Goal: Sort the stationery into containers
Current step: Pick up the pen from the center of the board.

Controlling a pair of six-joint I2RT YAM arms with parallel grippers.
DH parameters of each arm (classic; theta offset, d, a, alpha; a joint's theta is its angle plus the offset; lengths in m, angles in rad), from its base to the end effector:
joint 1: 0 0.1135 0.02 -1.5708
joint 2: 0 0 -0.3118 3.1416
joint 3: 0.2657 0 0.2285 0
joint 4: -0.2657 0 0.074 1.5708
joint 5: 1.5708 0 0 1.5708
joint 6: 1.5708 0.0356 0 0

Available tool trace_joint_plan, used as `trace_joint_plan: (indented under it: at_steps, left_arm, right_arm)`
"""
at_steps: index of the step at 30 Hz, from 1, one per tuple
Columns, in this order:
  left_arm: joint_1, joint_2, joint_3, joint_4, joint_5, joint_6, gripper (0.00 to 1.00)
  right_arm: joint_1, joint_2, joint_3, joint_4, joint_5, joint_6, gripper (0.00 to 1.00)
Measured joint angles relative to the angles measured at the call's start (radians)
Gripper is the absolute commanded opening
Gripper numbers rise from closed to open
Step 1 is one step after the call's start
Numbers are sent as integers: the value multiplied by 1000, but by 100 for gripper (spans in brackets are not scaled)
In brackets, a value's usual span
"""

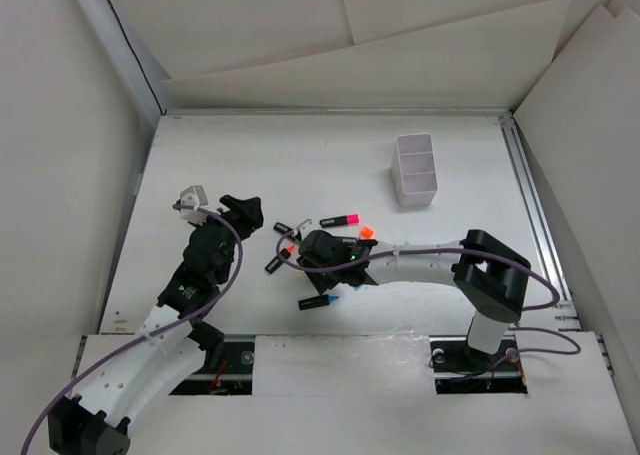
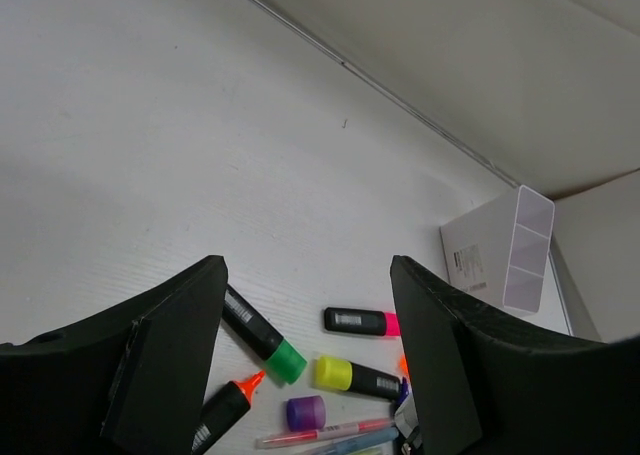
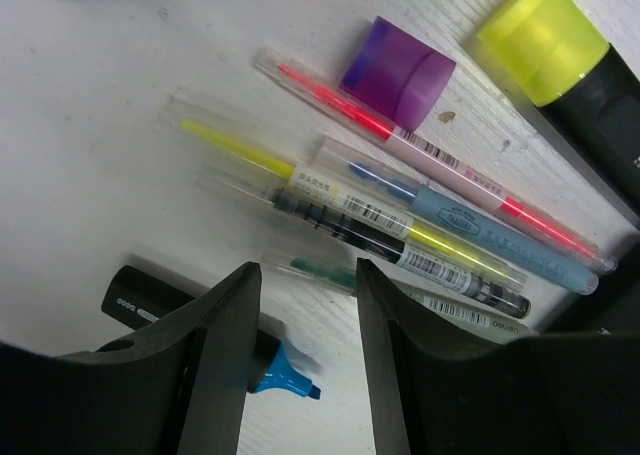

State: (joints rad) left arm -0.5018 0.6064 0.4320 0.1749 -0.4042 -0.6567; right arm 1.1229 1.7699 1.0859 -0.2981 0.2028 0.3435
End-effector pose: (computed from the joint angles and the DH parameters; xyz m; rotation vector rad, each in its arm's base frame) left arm 0.0927 -0.0349 0.3121 -0.4420 1.5390 -0.5901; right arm 0.1584 0.3132 0.2358 -0.8973 2.3921 0.3250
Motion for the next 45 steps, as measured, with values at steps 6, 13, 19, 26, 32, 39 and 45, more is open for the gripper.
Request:
trace_joint_plan:
  at_steps: [6,13,19,26,32,39,45]
  left_arm:
    - [0,-54,-4,0,-2,0,63]
    - [0,-85,-16,0,-11,0,63]
    - [0,-75,-21,-1,-10,0,63]
    - [0,-63,-27,0,4,0,63]
    - [0,-52,-27,7,16,0,63]
    - [0,-39,-32,18,34,-5,63]
    - [0,-31,-34,28,47,-7,63]
  right_arm:
    - [0,10,0,-23,23,0,49]
    - [0,18,0,-34,31,1,47]
    - [0,24,0,-34,58,12,37]
    - [0,24,0,-32,109,27,24]
    - [0,19,-9,-29,154,46,11]
    - [0,-102,-61,-23,211,71,1]
    - [0,-241,-75,-8,270,87,0]
